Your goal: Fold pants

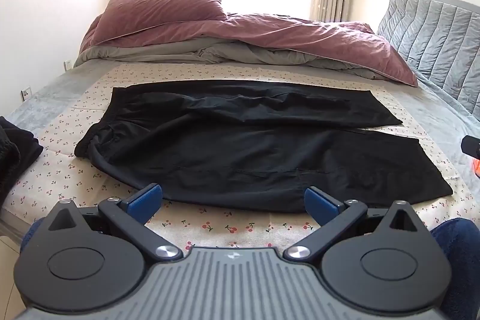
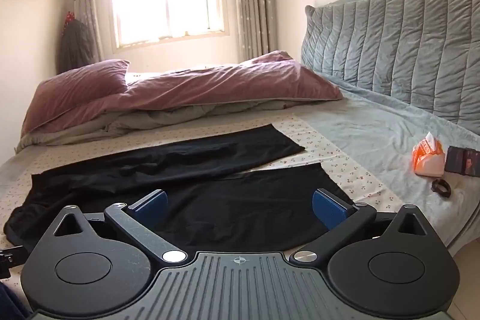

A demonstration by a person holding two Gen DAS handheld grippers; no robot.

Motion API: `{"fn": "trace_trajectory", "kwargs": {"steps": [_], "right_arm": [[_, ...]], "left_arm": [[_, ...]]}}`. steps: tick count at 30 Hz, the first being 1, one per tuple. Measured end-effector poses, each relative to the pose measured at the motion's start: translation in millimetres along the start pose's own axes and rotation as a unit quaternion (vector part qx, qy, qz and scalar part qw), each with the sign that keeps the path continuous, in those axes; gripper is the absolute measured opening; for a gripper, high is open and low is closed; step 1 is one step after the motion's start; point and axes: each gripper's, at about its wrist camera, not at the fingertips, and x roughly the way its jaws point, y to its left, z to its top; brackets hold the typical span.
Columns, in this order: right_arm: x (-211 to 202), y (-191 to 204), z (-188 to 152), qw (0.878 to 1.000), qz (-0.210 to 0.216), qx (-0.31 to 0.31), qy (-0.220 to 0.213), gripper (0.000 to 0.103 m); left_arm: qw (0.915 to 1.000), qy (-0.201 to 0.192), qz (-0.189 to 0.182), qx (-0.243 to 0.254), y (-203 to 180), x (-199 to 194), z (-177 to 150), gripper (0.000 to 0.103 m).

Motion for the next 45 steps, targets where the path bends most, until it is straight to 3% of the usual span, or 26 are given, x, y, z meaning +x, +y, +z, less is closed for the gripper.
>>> {"fn": "trace_trajectory", "kwargs": {"steps": [26, 34, 41, 45], "right_arm": [[0, 5, -3, 1.0, -0.009, 0.002, 0.006, 0.103], [-7, 6, -10, 1.0, -0.004, -0.003, -0.03, 0.103], [7, 2, -18, 1.0, 0.001, 0.014, -0.004, 0.103], [18, 4, -21, 0.999, 0.008, 0.002, 0.034, 0.103]], "left_arm": [[0.9999, -0.01, -0.008, 0.001, 2, 2, -1, 0.101], [0.9999, -0.011, -0.011, -0.005, 5, 6, -1, 0.101], [0.9999, 0.004, -0.001, -0.012, 13, 16, -1, 0.101], [0.9998, 0.012, 0.003, -0.017, 20, 23, -1, 0.101]]}}
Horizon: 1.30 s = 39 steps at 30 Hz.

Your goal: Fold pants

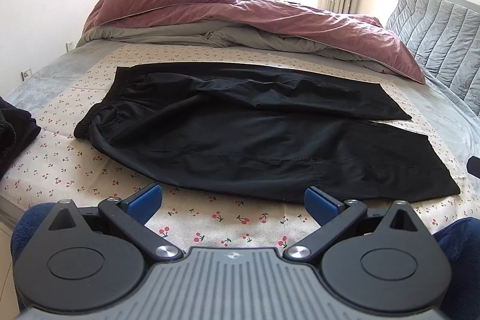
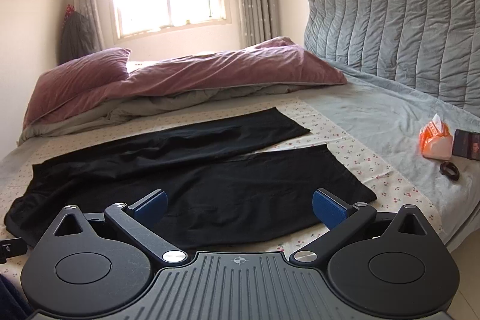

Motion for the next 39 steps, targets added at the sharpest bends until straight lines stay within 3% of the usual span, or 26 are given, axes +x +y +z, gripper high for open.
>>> {"fn": "trace_trajectory", "kwargs": {"steps": [2, 6, 14, 18, 21, 23, 29, 34, 39], "right_arm": [[3, 2, -1, 1.0, -0.008, -0.011, 0.003, 0.103], [5, -3, 1, 0.998, -0.052, -0.019, -0.009, 0.103], [24, -21, -1, 0.997, -0.075, -0.002, 0.013, 0.103], [34, -19, -6, 0.997, -0.071, -0.011, 0.019, 0.103], [57, -20, -10, 0.996, -0.068, -0.013, 0.063, 0.103], [61, -22, -9, 0.996, -0.063, -0.002, 0.069, 0.103], [70, -10, 31, 0.999, -0.032, -0.004, 0.043, 0.103], [102, 8, 66, 0.999, 0.008, -0.001, 0.049, 0.103], [162, 26, 69, 0.991, 0.024, -0.013, 0.13, 0.103]], "left_arm": [[0.9997, 0.023, 0.001, -0.004, 3, 3, 1, 0.101], [0.9996, 0.015, 0.018, -0.014, 20, 9, 10, 0.101], [0.997, 0.035, 0.034, -0.059, 54, 20, 18, 0.101], [0.9956, 0.034, 0.038, -0.078, 75, 25, 25, 0.101], [0.9938, 0.037, 0.072, -0.076, 92, 30, 30, 0.101], [0.9912, 0.039, 0.082, -0.096, 110, 37, 35, 0.101], [0.9819, 0.044, 0.09, -0.161, 151, 55, 68, 0.101], [0.9845, 0.041, 0.084, -0.149, 152, 75, 96, 0.101], [0.9802, 0.086, 0.09, -0.154, 159, 112, 97, 0.101]]}}
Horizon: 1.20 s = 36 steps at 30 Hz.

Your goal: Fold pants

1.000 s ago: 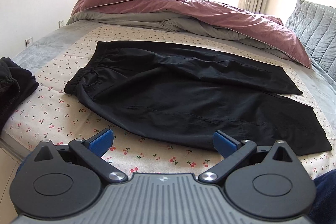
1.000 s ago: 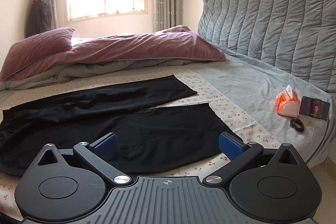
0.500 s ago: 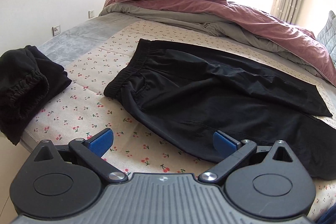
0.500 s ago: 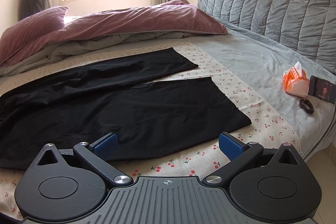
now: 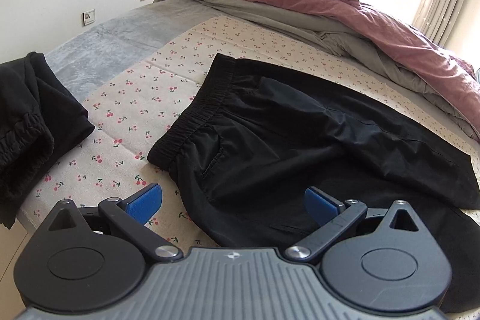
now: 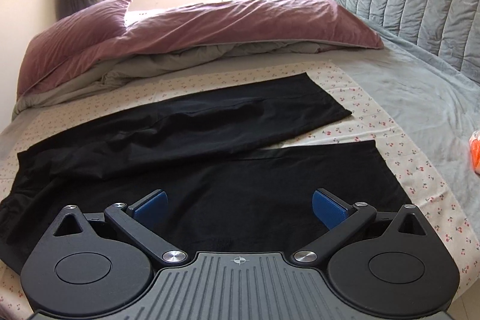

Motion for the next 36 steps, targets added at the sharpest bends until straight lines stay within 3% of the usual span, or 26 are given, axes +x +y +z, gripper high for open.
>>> {"fn": "trace_trajectory", "kwargs": {"steps": [3, 8, 11, 13, 15, 17, 19, 20, 21, 25, 31, 33, 35, 36], "right_arm": [[21, 2, 4, 1.0, 0.013, -0.001, 0.018, 0.103], [66, -3, 31, 0.999, 0.019, -0.002, 0.046, 0.103], [106, -8, 32, 0.998, 0.012, -0.002, 0.064, 0.103], [128, -10, 16, 0.996, 0.006, -0.005, 0.084, 0.103], [138, -7, 5, 0.992, -0.003, -0.014, 0.129, 0.103], [128, 1, 6, 0.994, 0.018, -0.031, 0.103, 0.103], [121, 8, 8, 0.995, 0.038, -0.043, 0.081, 0.103], [122, 10, 7, 0.995, 0.041, -0.041, 0.082, 0.103], [125, 11, 6, 0.994, 0.041, -0.036, 0.089, 0.103], [136, 25, 3, 0.992, 0.023, -0.065, 0.105, 0.103], [139, 27, 4, 0.991, 0.02, -0.082, 0.101, 0.103], [139, 26, 5, 0.991, 0.016, -0.084, 0.103, 0.103], [139, 28, 6, 0.991, 0.014, -0.086, 0.1, 0.103], [140, 28, 6, 0.991, 0.014, -0.085, 0.1, 0.103]], "left_arm": [[0.9996, 0.025, 0.01, -0.013, 10, 21, 5, 0.101], [0.9955, 0.056, 0.059, -0.047, 32, 63, 25, 0.101], [0.9881, 0.09, 0.094, -0.082, 48, 94, 29, 0.101], [0.9803, 0.138, 0.088, -0.11, 59, 117, 31, 0.101], [0.9742, 0.155, 0.09, -0.137, 66, 132, 34, 0.1], [0.9705, 0.152, 0.103, -0.156, 70, 141, 34, 0.098], [0.9706, 0.126, 0.112, -0.172, 69, 143, 33, 0.076], [0.9715, 0.106, 0.127, -0.17, 65, 141, 32, 0.042], [0.9724, 0.092, 0.137, -0.165, 62, 141, 32, 0.027], [0.9741, 0.059, 0.153, -0.156, 56, 139, 37, 0.004], [0.9726, 0.02, 0.191, -0.131, 76, 139, 51, 0.003], [0.9754, 0.039, 0.191, -0.103, 78, 145, 47, 0.007], [0.9768, 0.033, 0.186, -0.102, 80, 143, 43, 0.011], [0.9767, 0.034, 0.183, -0.106, 82, 142, 42, 0.018]]}}
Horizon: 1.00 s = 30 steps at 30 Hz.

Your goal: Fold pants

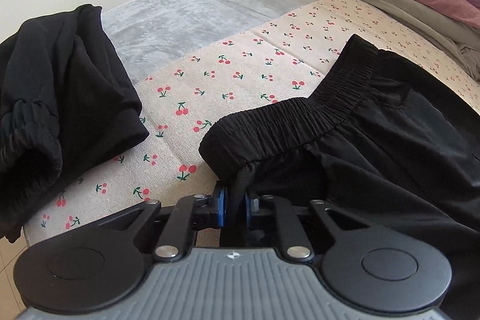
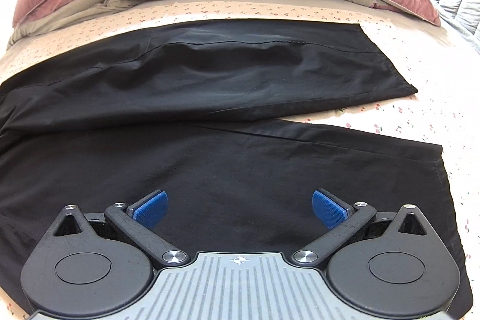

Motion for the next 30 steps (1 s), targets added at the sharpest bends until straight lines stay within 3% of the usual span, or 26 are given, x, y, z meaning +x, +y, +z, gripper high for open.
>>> {"fn": "trace_trajectory", "kwargs": {"steps": [4, 6, 7, 11, 16, 19, 24, 28, 30], "right_arm": [[1, 1, -1, 1.0, -0.009, -0.003, 0.002, 0.103], [1, -1, -2, 1.0, -0.012, -0.002, 0.001, 0.103], [0, -2, -2, 1.0, -0.013, 0.001, 0.0, 0.103], [-1, -10, 0, 1.0, -0.012, 0.017, -0.003, 0.103], [-2, -13, 4, 1.0, -0.011, 0.021, -0.009, 0.103], [-2, -18, 5, 0.999, -0.008, 0.03, -0.007, 0.103], [3, -31, 11, 0.998, -0.011, 0.061, -0.001, 0.103], [6, -33, 16, 0.998, -0.005, 0.067, -0.002, 0.103], [7, -33, 19, 0.998, -0.004, 0.063, -0.003, 0.103]], "left_arm": [[0.9998, 0.001, -0.008, -0.019, 8, -10, 2, 0.037], [0.9995, -0.007, -0.013, -0.027, 12, -16, 4, 0.055], [0.9992, -0.015, -0.012, -0.035, 14, -21, 5, 0.059], [0.9962, -0.05, 0.006, -0.071, 23, -39, 10, 0.062], [0.9957, -0.057, -0.026, -0.068, 15, -53, 25, 0.063], [0.9953, -0.068, -0.03, -0.062, 9, -59, 35, 0.072], [0.996, -0.085, -0.026, -0.013, -11, -58, 52, 0.091], [0.991, -0.092, -0.07, 0.068, -50, -48, 59, 0.099], [0.9853, -0.07, -0.099, 0.12, -77, -35, 62, 0.101]]}}
